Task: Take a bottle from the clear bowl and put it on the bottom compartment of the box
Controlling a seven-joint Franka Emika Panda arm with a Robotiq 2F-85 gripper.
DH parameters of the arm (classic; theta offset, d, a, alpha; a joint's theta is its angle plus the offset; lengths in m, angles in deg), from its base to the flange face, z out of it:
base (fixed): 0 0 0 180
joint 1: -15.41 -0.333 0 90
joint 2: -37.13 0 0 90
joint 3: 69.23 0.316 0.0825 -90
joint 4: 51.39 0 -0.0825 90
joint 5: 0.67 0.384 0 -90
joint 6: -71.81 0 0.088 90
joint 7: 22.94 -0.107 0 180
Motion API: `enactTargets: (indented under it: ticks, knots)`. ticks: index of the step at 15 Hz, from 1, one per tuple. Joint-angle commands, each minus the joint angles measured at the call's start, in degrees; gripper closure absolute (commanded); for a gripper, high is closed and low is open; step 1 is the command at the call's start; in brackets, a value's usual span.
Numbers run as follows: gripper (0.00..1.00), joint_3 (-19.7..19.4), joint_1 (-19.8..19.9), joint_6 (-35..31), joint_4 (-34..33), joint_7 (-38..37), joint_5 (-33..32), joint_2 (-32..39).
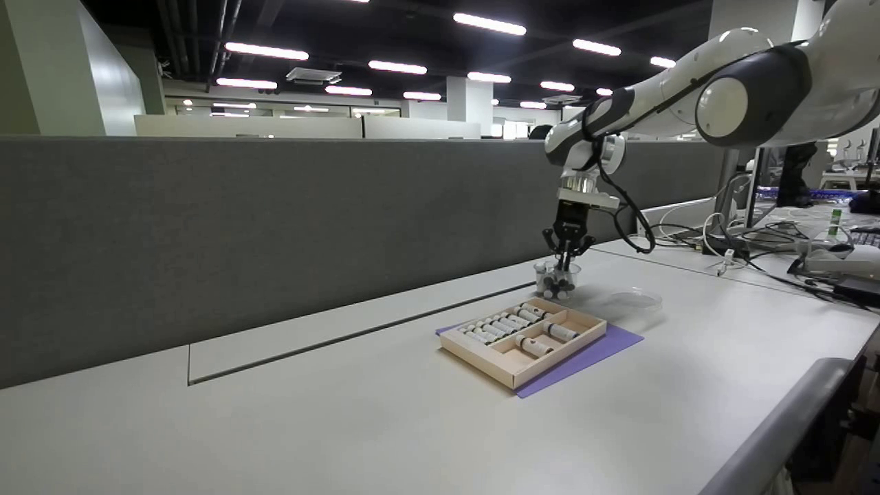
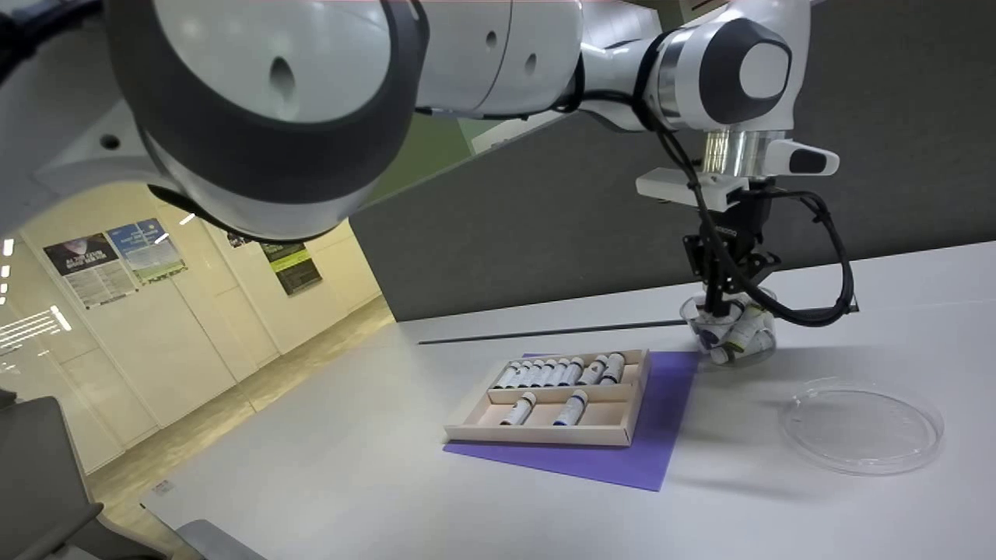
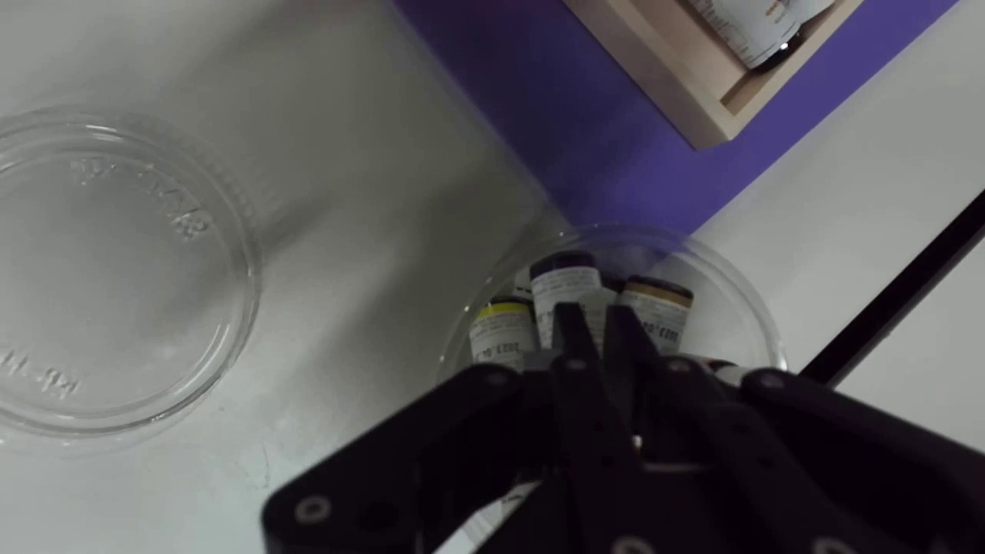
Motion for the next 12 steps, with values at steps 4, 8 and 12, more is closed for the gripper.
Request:
enactTargets:
  ticks: [4, 8, 12]
  knots:
    - [0.41, -1.2, -0.4, 3.3, -3.7, -2.4, -1.7, 2.0]
    - [0.13, -1.8, -0.6, 2.9, -4.0, -2.3, -2.1, 2.6]
    - [0.44, -2.2, -0.8, 2.5, -4.1, -2.0, -3.0, 3.0]
